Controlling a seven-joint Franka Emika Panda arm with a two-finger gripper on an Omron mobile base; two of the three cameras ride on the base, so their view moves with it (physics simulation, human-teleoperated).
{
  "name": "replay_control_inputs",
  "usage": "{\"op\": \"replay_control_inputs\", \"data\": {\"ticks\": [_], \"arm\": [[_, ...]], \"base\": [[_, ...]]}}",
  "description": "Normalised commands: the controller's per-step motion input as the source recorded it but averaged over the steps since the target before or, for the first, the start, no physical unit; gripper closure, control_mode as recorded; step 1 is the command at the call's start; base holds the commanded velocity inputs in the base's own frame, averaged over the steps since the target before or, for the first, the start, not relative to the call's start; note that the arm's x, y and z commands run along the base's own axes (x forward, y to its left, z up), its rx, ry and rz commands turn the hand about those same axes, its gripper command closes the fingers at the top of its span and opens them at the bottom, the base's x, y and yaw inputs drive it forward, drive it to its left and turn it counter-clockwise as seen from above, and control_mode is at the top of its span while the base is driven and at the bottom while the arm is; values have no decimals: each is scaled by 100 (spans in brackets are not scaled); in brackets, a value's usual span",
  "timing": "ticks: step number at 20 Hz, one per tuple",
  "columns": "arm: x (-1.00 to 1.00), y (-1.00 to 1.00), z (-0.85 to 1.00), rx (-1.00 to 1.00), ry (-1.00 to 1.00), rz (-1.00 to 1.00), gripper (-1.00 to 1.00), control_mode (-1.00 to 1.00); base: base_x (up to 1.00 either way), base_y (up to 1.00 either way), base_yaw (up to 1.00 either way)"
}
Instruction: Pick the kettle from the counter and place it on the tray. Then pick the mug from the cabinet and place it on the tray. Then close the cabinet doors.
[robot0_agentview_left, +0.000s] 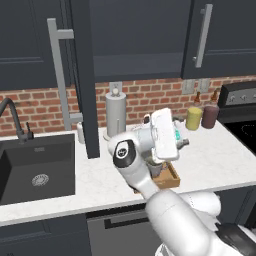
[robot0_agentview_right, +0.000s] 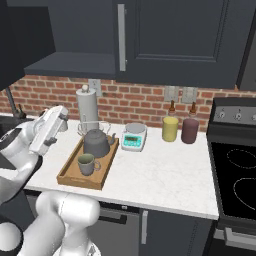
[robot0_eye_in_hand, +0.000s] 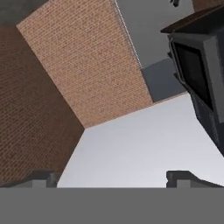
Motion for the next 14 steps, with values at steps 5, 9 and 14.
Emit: {"op": "replay_control_inputs", "data": {"ticks": [5, 9, 14], "arm": [[0, 72, 3, -20, 15, -21, -100, -100], [-7, 59, 0, -12, 31, -21, -100, -100], [-31, 23, 4, -1, 42, -20, -100, -100]], "base": [[0, 0, 0], [0, 0, 0], [0, 0, 0]]}}
